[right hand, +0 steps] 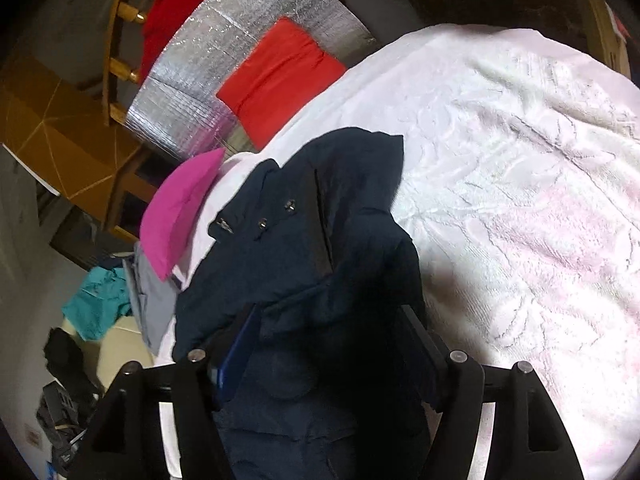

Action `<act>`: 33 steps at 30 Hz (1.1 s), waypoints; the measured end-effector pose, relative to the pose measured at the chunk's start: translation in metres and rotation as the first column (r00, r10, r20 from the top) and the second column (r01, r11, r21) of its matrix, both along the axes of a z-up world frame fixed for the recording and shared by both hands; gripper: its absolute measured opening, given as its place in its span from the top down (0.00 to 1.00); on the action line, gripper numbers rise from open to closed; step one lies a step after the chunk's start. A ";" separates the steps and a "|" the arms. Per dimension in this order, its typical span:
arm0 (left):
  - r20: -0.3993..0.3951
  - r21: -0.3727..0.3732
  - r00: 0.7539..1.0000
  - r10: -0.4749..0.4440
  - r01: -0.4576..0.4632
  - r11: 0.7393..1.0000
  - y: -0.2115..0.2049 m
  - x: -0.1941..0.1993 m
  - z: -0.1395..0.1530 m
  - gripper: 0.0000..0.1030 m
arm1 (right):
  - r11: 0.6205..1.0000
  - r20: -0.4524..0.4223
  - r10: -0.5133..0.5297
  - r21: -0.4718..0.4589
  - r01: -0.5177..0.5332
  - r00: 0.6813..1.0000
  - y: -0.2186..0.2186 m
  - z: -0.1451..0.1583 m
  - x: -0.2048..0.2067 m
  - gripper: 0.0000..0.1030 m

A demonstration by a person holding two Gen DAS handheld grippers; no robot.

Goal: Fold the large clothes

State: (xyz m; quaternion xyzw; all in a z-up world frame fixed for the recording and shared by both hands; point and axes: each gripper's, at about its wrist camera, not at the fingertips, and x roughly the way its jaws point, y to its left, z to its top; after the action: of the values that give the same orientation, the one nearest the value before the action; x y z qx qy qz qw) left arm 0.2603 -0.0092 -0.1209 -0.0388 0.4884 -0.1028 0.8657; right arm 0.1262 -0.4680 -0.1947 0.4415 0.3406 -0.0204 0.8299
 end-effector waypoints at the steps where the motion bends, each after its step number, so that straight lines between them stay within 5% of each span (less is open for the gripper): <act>1: -0.007 0.003 1.000 0.022 -0.022 1.000 0.000 0.001 0.005 0.21 | 1.000 -0.005 0.001 0.007 -0.001 1.000 -0.002 0.003 -0.002 0.30; 8: -0.012 -0.044 0.999 0.032 -0.032 0.998 -0.008 0.016 0.012 0.21 | 0.999 -0.011 -0.031 0.009 0.031 0.999 -0.016 0.031 -0.008 0.30; 14: -0.053 -0.081 0.997 0.053 -0.058 0.995 0.004 0.055 -0.012 0.21 | 0.996 -0.052 -0.079 -0.043 0.076 0.996 -0.028 0.041 0.008 0.30; 24: 0.006 -0.034 0.993 0.118 -0.118 0.992 0.023 0.128 -0.040 0.21 | 0.999 -0.044 -0.027 -0.040 0.025 0.999 -0.046 -0.007 0.075 0.30; 28: 0.006 -0.105 0.991 0.136 -0.135 0.985 0.033 0.152 -0.048 0.21 | 1.000 -0.062 0.006 0.004 -0.006 0.998 -0.049 -0.023 0.094 0.30; 31: -0.007 -0.177 0.994 0.109 -0.108 0.978 0.033 0.163 -0.059 0.21 | 0.998 -0.102 0.043 -0.051 -0.048 0.994 -0.043 -0.029 0.111 0.31; 33: -0.060 -0.204 0.993 0.099 -0.110 0.973 0.033 0.173 -0.074 0.21 | 0.997 -0.140 0.074 -0.019 -0.078 0.987 -0.040 -0.040 0.122 0.39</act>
State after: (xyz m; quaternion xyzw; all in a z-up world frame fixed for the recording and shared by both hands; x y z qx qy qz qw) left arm 0.4330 0.0243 -0.1954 -0.1568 0.4936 -0.1063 0.8488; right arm 0.2481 -0.5085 -0.2347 0.4156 0.4141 -0.0236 0.8095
